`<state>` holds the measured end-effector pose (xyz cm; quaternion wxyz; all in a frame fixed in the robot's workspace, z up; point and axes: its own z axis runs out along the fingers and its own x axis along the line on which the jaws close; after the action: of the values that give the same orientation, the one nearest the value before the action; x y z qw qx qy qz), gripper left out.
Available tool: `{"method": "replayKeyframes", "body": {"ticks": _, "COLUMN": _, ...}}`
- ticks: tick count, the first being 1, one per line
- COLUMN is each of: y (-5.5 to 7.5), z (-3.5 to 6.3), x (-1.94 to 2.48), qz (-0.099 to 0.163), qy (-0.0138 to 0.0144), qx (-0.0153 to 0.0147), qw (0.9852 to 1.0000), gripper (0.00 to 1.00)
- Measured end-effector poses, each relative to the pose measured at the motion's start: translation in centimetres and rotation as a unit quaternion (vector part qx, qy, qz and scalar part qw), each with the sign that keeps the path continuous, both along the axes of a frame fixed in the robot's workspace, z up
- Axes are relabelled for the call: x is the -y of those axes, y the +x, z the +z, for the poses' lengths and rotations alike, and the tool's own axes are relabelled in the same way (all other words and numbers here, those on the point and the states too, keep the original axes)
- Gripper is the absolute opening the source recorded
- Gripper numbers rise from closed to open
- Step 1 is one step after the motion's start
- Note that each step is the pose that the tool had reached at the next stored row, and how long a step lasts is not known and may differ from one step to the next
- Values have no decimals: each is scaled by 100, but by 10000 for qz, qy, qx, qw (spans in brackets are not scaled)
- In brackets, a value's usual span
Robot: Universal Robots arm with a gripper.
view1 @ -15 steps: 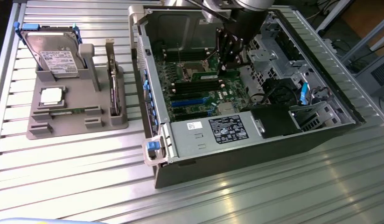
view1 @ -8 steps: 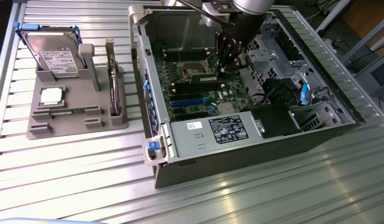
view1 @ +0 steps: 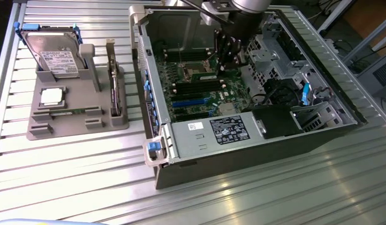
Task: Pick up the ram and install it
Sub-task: 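Insert the ram into the slot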
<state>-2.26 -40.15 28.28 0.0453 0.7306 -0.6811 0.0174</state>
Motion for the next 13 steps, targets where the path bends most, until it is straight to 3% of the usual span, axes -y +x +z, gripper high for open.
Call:
{"method": "replayKeyframes", "body": {"ticks": 5, "y": -45, "z": -36, "x": -17, "qz": 51, "qy": 0, "qx": 0, "qw": 10000, "gripper": 12}}
{"method": "replayKeyframes", "body": {"ticks": 13, "y": -126, "z": -104, "x": 20, "qz": 123, "qy": 0, "qx": 0, "qw": 9999, "gripper": 12}}
